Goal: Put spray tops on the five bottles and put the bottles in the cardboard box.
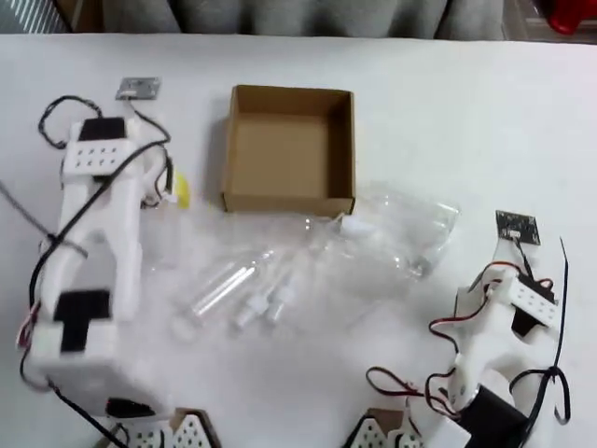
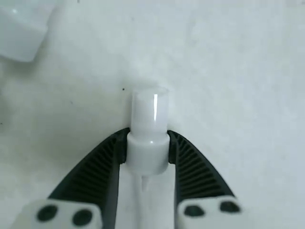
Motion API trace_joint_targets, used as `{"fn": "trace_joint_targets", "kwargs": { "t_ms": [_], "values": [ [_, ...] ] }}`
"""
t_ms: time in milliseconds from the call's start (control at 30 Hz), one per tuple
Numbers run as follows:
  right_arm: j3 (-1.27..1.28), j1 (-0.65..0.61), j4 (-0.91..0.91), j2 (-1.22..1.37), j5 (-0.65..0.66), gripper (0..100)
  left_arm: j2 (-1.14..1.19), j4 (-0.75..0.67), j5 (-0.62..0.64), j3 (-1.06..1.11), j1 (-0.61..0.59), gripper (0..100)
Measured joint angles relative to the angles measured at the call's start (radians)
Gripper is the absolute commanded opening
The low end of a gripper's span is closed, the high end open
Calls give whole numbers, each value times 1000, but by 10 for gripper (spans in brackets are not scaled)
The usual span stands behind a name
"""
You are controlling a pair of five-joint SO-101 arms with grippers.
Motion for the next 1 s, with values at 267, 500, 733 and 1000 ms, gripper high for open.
{"fn": "trace_joint_targets", "kwargs": {
  "t_ms": [267,500,733,1000],
  "values": [
    [-55,-60,46,-23,40,16,-443,-75,0,287,63,88],
    [-328,-74,249,-120,109,16,-801,-186,0,460,152,88],
    [-428,-155,285,-313,112,16,-1053,-218,0,531,219,87],
    [-430,-430,315,-629,-229,16,-1223,-344,0,634,230,87]
  ]
}}
